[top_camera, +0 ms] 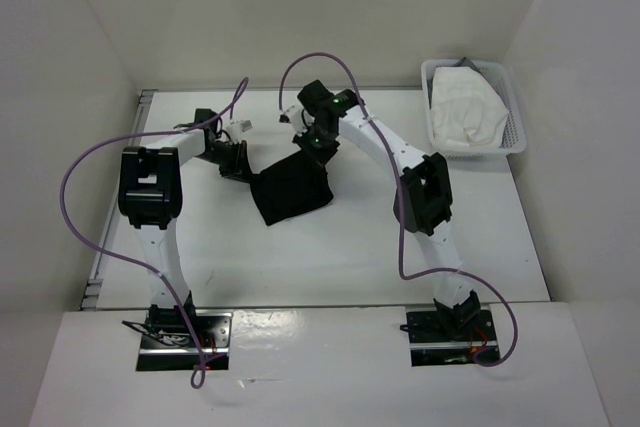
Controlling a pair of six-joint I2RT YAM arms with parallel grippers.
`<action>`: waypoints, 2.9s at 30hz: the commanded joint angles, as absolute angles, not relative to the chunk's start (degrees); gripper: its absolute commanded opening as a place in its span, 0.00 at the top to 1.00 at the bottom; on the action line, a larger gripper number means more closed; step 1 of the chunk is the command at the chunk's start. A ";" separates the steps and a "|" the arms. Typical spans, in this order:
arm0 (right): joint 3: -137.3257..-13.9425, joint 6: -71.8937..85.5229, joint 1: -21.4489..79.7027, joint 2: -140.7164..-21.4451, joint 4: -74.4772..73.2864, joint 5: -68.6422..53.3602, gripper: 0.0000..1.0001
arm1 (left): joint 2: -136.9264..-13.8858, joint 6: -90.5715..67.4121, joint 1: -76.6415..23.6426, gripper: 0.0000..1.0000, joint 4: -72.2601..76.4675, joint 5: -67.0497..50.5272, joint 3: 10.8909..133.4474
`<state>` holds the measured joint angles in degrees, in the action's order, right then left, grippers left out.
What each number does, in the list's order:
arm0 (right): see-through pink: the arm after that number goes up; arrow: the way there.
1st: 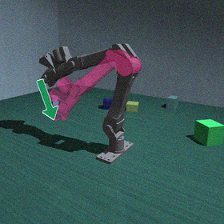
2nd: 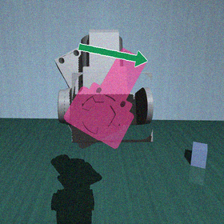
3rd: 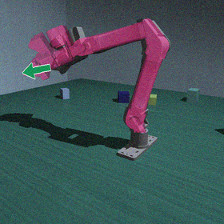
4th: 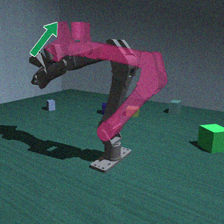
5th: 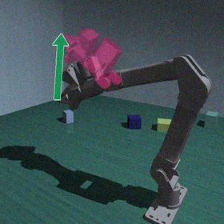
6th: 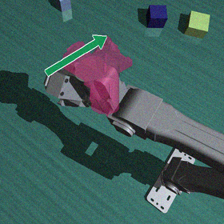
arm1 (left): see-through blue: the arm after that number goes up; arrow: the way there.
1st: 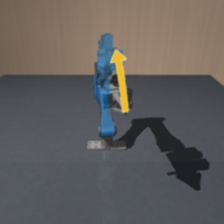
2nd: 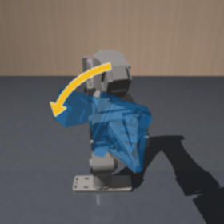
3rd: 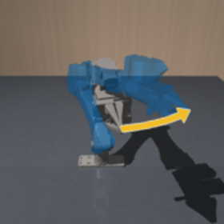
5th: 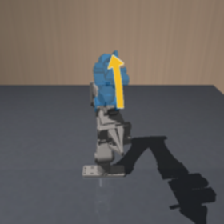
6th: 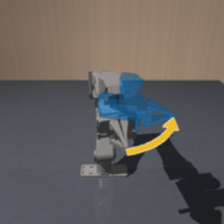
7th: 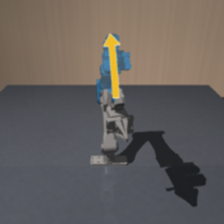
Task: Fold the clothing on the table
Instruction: Fold the skirt
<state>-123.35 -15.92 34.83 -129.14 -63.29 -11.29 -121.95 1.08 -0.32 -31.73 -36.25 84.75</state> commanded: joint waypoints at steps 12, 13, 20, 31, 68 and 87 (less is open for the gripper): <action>-138.16 -20.82 43.94 -136.66 -73.04 -13.10 0.95 | -121.64 1.41 -0.70 0.97 -32.17 -34.45 84.02; -138.16 -21.35 45.08 -136.67 -73.65 -13.10 0.95 | -121.64 1.41 -0.70 0.97 -32.17 -34.45 84.02; -137.99 -23.20 48.08 -137.20 -74.36 -13.10 0.95 | -121.64 1.41 -0.70 0.97 -32.17 -34.45 84.02; -139.13 -25.66 51.85 -137.20 -74.36 -11.78 0.95 | -121.64 1.41 -1.32 0.97 -32.70 -34.45 84.02; -161.02 -26.27 57.57 -147.83 -74.36 -21.25 0.79 | -120.06 1.41 -3.43 0.97 -32.70 -35.60 82.97; -120.32 -25.14 37.64 -117.71 -65.33 -19.10 0.25 | -108.12 6.23 4.39 0.14 -38.31 -32.00 84.11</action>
